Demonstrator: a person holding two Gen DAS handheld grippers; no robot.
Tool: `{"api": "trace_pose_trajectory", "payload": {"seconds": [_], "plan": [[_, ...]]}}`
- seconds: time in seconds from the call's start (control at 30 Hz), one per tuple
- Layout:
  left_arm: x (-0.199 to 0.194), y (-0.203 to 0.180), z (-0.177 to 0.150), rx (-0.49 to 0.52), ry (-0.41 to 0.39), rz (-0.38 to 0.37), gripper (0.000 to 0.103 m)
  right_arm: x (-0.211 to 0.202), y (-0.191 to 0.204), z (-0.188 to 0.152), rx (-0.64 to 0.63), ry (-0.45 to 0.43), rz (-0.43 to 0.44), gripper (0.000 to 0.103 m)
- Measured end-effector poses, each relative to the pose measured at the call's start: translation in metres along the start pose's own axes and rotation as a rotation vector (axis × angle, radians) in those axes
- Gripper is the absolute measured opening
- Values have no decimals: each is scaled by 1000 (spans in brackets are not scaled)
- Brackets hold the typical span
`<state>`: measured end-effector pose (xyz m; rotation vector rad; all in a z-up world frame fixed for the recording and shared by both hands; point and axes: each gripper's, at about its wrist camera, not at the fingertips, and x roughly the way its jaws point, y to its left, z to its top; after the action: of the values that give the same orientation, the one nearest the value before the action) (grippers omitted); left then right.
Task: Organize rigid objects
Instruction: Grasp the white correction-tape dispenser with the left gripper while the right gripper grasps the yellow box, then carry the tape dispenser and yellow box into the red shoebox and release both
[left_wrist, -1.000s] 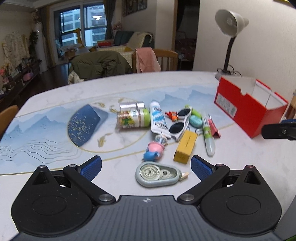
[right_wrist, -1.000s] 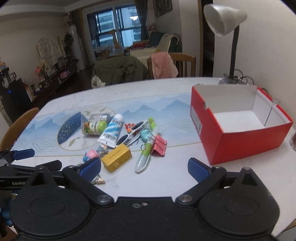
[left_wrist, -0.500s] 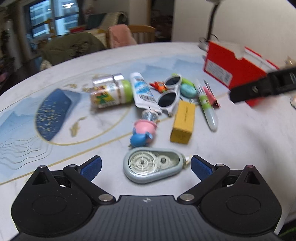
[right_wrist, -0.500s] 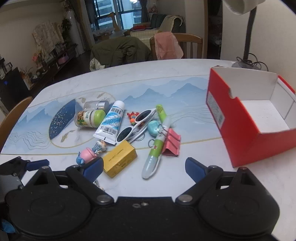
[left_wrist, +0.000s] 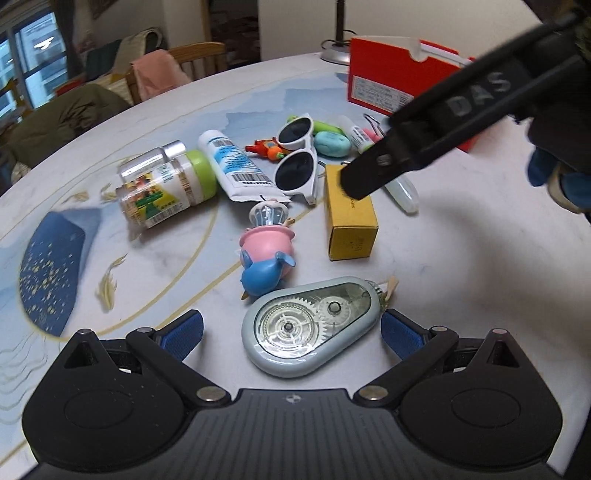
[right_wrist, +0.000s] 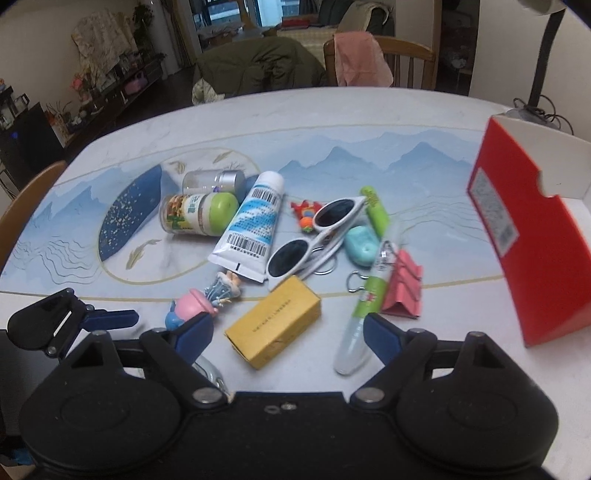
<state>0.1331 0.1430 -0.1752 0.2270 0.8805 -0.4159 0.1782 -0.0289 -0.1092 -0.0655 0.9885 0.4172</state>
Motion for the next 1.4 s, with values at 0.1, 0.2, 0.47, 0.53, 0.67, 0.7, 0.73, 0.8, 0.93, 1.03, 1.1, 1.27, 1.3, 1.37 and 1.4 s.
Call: {"api": "trace_pose_trajectory", "payload": {"seconds": [0.1, 0.2, 0.47, 0.53, 0.67, 0.7, 0.73, 0.8, 0.93, 1.03, 1.1, 1.27, 1.3, 1.37, 1.4], "plan": [[4, 1, 0, 19, -3, -30, 103, 11, 2, 4, 10, 23, -3, 86], [8, 1, 1, 36, 2, -46, 102, 18, 5, 6, 11, 40, -18, 85], [8, -3, 1, 38, -10, -63, 100, 35, 7, 11, 39, 75, -38, 84], [7, -5, 0, 42, -12, -63, 98, 38, 7, 12, 43, 82, -39, 84], [4, -9, -1, 41, -13, -62, 91, 45, 8, 12, 40, 95, -31, 76], [3, -10, 0, 41, -13, -62, 88, 46, 8, 12, 40, 100, -29, 71], [3, -11, 0, 39, -13, -61, 86, 47, 8, 12, 39, 105, -29, 69], [1, -13, 0, 36, -16, -58, 82, 48, 8, 11, 35, 110, -33, 61], [0, -16, 0, 28, -16, -46, 80, 46, 5, 8, 48, 114, -17, 48], [-1, -17, -1, 14, -17, -39, 79, 42, 4, 6, 44, 105, -15, 36], [-1, -16, -3, 8, -20, -34, 79, 39, 3, 4, 42, 100, -15, 30], [-6, -18, -9, -15, -24, -19, 79, 28, 1, -4, 42, 90, 1, 28], [-7, -18, -10, -21, -25, -17, 79, 24, 0, -6, 43, 86, 0, 28], [-10, -18, -12, -36, -25, -12, 79, 17, -1, -10, 46, 79, 10, 28], [-11, -17, -13, -46, -26, -11, 79, 14, -3, -11, 50, 76, 16, 28]]}}
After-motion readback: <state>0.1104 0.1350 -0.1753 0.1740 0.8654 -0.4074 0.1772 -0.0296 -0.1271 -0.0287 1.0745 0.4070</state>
